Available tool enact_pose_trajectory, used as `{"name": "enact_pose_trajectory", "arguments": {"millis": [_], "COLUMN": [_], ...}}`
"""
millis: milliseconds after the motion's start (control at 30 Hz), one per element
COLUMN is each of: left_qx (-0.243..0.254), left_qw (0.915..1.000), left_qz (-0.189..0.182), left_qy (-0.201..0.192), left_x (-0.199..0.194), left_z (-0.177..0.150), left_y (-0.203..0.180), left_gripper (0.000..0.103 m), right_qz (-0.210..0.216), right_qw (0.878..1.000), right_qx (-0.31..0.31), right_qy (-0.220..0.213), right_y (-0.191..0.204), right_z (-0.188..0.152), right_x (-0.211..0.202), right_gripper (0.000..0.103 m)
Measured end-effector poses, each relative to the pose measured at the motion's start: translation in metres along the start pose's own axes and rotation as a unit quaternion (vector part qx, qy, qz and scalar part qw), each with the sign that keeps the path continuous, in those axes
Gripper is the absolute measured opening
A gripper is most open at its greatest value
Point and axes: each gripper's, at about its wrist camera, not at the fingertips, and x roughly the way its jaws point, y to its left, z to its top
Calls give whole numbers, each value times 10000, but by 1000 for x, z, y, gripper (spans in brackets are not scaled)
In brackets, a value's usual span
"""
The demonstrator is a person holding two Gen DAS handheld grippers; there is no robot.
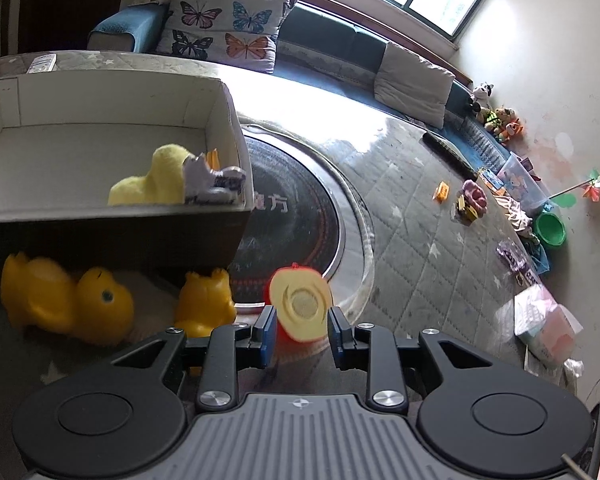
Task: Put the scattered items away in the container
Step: 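Reach the left tool to the red apple-shaped toy and grasp it, then carry the apple toy with the left tool into the box and release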
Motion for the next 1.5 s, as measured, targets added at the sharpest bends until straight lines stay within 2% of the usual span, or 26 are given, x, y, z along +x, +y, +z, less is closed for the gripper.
{"name": "enact_pose_trajectory", "arguments": {"millis": [167, 367, 567, 800, 1100, 1500], "left_qx": [-88, -86, -139, -128, -44, -50], "left_qw": [9999, 9999, 9996, 9992, 9982, 9978], "left_qz": [-1, 132, 237, 351, 549, 537], "left_qy": [54, 65, 77, 149, 226, 389], "left_x": [11, 24, 34, 45, 54, 64], "left_z": [14, 24, 29, 33, 35, 35], "left_y": [-2, -5, -7, -10, -11, -10], "left_gripper": [33, 33, 33, 35, 35, 35], "right_qz": [-1, 25, 44, 84, 254, 265], "right_qw": [10000, 10000, 9999, 9998, 9994, 9995], "right_qx": [34, 77, 125, 178, 242, 186], "right_qy": [-28, -15, -23, -16, 61, -14], "right_y": [-4, -8, -10, -10, -15, -19], "right_z": [7, 13, 18, 21, 19, 14], "right_x": [7, 17, 27, 35, 43, 38], "right_gripper": [87, 81, 70, 67, 50, 49]}}
